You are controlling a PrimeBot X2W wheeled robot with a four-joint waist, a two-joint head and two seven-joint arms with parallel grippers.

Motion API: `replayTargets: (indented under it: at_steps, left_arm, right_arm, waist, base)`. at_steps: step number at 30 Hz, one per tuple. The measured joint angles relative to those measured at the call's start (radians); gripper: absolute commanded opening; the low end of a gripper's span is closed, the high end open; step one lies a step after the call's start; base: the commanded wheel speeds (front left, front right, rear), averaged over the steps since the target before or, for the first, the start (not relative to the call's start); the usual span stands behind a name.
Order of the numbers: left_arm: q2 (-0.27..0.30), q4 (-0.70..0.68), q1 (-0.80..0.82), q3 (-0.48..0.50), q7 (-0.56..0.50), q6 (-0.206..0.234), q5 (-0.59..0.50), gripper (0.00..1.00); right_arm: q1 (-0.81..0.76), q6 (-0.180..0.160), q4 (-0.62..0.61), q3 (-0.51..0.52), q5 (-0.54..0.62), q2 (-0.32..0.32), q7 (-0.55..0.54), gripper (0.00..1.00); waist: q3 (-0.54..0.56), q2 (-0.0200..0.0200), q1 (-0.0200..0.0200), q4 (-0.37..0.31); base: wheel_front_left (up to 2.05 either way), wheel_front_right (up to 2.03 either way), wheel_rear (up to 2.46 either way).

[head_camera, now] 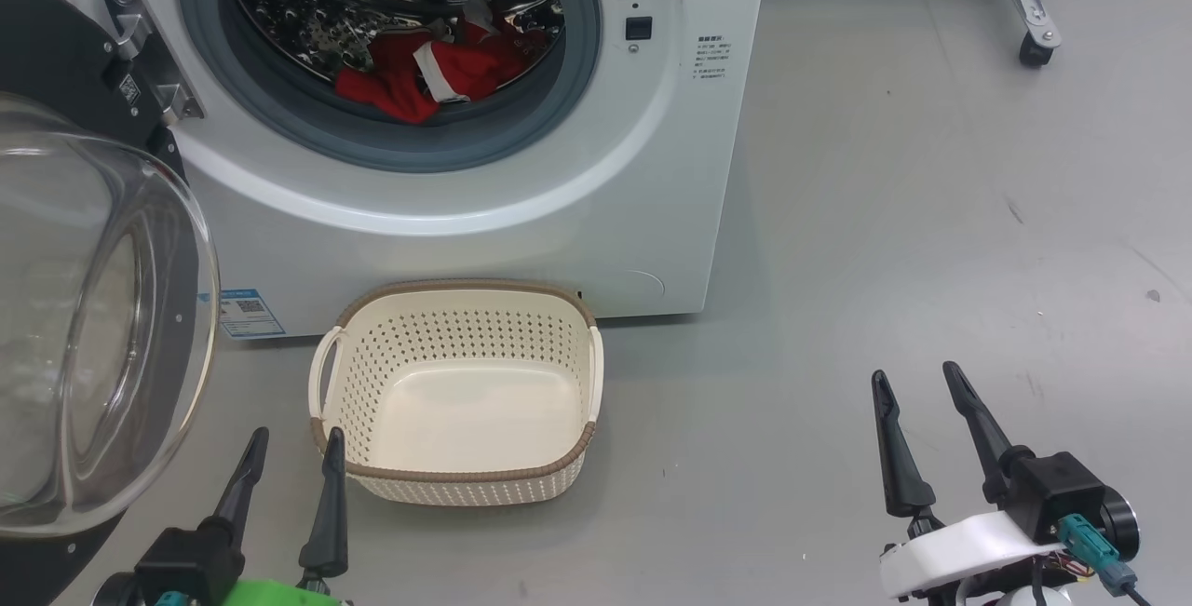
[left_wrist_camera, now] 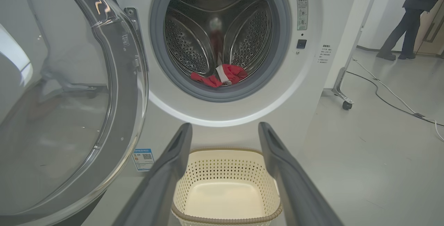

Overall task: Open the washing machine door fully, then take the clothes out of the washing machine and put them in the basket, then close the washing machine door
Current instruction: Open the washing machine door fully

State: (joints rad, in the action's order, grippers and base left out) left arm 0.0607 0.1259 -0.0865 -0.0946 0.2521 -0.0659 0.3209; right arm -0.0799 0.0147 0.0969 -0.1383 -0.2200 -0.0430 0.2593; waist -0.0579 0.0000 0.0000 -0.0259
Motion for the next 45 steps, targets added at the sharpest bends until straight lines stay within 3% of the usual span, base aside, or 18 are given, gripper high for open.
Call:
replayTargets:
  at_steps: [13,45]
  left_arm:
    - [0.0,0.007,0.0,-0.008,-0.002,0.008,0.0,1.0]
    - [-0.001,0.009,0.0,-0.015,-0.002,0.039,-0.016,1.0]
  right_arm:
    - [-0.013,-0.017,-0.02,0.004,-0.004,0.002,0.0,1.0]
    - [-0.027,-0.017,-0.033,-0.001,-0.008,0.002,0.0,1.0]
  waist:
    - [-0.001,0.0,0.0,-0.012]
    - [-0.001,0.0,0.0,-0.012]
  base:
    - [0.0,0.0,0.0]
    - [0.15,-0.15,0.0]
